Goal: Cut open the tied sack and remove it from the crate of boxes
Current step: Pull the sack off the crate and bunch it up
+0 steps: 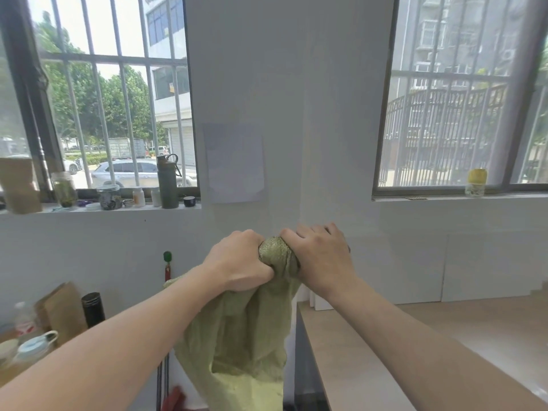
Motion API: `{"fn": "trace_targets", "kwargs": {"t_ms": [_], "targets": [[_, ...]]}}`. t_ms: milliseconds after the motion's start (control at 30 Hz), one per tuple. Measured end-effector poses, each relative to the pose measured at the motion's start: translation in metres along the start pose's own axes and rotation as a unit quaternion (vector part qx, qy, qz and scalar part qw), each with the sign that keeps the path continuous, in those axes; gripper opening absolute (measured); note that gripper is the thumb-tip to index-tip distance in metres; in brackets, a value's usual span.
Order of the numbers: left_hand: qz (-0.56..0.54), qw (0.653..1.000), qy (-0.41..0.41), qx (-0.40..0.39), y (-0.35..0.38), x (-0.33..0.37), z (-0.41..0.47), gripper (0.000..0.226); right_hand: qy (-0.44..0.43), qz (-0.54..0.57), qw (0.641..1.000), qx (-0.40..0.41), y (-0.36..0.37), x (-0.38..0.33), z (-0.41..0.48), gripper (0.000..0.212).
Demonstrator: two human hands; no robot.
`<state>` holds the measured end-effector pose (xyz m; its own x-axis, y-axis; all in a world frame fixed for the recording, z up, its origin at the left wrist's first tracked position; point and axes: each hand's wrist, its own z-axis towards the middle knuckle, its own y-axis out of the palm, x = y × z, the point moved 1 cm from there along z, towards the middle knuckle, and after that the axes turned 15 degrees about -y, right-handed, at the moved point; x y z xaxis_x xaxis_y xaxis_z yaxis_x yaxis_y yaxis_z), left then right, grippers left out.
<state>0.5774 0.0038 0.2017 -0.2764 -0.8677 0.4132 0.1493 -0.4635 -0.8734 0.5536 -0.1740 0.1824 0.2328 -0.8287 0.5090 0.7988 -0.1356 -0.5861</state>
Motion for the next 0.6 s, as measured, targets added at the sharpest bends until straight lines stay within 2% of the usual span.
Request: {"fn": "trace_targets", "kwargs": {"t_ms": [133,233,333,500,600], "targets": [[0.002,0.999,0.032,-0.021,0.001,-0.004,-0.001,0.025,0.004,0.010,1.000,-0.029,-0.002,0.000,-0.001,0.040],[0.070,0.995,0.069,0.016,0.004,-0.007,-0.006,0.030,0.016,0.075,0.994,-0.075,-0.008,0.002,-0.001,0.038],[0.163,0.977,0.114,0.078,0.009,-0.008,-0.010,0.058,0.056,0.152,0.980,-0.119,-0.014,0.004,-0.001,0.028],[0.234,0.945,0.158,0.165,0.025,-0.013,-0.015,0.111,0.138,0.223,0.952,-0.157,-0.014,0.005,-0.003,0.034],[0.249,0.931,0.165,0.208,0.029,-0.019,-0.014,0.116,0.151,0.253,0.938,-0.184,-0.013,0.006,-0.001,0.031]]}}
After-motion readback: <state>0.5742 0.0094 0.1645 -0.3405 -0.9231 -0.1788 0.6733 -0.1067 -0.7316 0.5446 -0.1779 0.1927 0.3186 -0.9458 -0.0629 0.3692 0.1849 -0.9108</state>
